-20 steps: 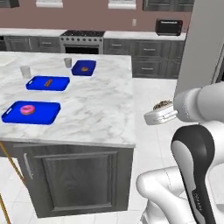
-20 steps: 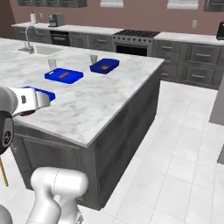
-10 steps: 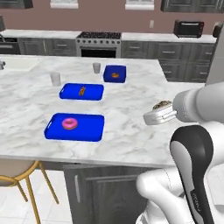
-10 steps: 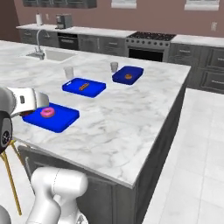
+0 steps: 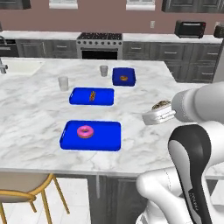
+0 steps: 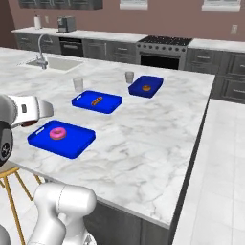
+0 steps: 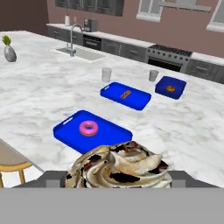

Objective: Take the donut and cupcake from the fridge and place them on the empty tray on the dining counter.

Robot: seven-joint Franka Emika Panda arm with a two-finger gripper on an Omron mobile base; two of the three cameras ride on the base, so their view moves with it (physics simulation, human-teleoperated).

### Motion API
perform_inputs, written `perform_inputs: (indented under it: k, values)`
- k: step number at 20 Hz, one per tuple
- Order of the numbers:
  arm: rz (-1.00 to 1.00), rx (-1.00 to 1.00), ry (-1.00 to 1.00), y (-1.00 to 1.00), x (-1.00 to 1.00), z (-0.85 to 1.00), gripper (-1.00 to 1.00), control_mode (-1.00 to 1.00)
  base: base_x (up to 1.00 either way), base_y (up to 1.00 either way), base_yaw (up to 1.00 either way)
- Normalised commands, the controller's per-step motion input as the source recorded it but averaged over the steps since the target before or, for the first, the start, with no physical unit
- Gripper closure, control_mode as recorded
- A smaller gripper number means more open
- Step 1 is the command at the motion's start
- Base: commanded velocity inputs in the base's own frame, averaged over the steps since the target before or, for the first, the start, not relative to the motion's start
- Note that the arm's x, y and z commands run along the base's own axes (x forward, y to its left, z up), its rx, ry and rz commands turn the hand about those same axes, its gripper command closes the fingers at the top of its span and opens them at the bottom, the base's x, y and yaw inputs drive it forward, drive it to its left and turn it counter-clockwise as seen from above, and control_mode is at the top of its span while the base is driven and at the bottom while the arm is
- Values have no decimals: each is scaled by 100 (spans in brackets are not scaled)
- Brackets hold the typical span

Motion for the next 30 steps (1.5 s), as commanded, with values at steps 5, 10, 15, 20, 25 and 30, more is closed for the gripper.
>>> perform_inputs:
  k: [5,10,15,20,25,30]
  values:
    - [0,0,0,0,0,0,100,100,73,100,-1]
    - [0,0,0,0,0,0,100,100,71,100,-4]
    - [0,0,0,0,0,0,100,100,63,100,-4]
    - [0,0,0,0,0,0,100,100,62,99,-1]
    - [0,0,0,0,0,0,100,100,64,60,0]
    - [0,-1,15,3,77,-52,100,-100,0,0,0]
